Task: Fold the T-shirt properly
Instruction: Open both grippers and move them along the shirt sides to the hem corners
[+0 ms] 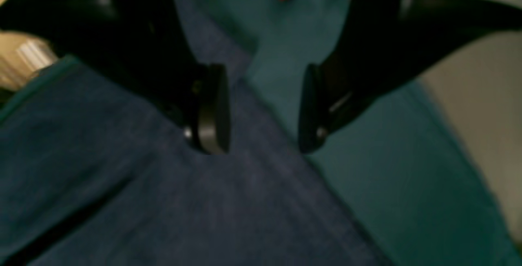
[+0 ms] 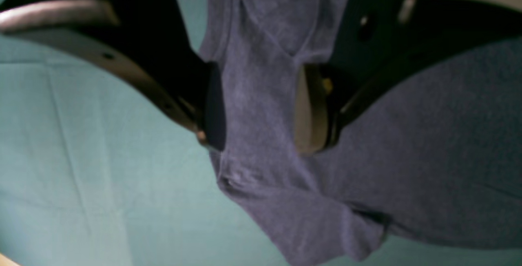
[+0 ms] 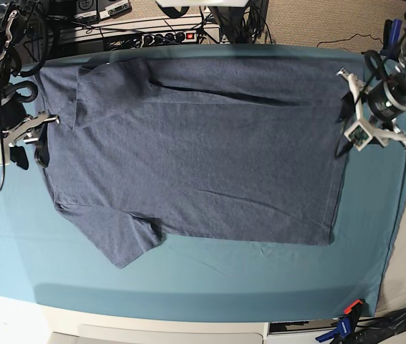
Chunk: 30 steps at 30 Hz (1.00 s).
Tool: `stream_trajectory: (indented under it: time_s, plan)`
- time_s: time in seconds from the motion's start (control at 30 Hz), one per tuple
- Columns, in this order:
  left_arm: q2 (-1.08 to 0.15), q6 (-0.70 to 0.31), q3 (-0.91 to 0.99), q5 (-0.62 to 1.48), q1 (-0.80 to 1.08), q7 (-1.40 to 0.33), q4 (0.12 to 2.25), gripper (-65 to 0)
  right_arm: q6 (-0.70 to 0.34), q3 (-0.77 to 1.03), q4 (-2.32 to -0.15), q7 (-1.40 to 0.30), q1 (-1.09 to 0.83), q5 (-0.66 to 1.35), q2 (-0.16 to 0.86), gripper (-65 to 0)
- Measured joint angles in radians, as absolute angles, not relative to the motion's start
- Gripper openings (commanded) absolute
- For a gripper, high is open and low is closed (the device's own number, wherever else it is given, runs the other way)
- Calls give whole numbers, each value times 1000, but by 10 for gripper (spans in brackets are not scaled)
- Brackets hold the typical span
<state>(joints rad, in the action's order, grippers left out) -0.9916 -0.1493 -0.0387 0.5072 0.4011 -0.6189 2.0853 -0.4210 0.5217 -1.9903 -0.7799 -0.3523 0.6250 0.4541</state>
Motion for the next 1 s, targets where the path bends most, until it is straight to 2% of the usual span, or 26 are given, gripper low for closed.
stream_trajectory:
  time_s: [0.17,0.23,0.53,0.63,0.77,0.83,1.0]
  plan:
    - [-978,-240,-39,643,353,-619,2026,-358,-421,522,-1990,-783,-353,627,454,-376]
    - [-972,-245,-39,665,353,-623,2011,-358,-421,522,-1990,-786,-353,619,450,-376]
    - [-832,-262,-39,688,356,-630,2004,-358,-440,527,-1943,-800,-400,603,297,-376]
    - [-775,-209,-39,593,356,-601,2004,-358,-443,527,-1895,-752,-396,527,291,-376]
    - [-724,-96,-39,381,354,-560,2002,-358,-324,528,-1845,-649,-385,309,293,-376]
    - [-699,-40,-38,278,354,-546,2002,-359,-298,529,-1845,-630,-384,212,293,-376]
    - [-616,-30,-37,-22,353,-514,2002,-423,-295,529,-1845,-620,-359,39,291,-376]
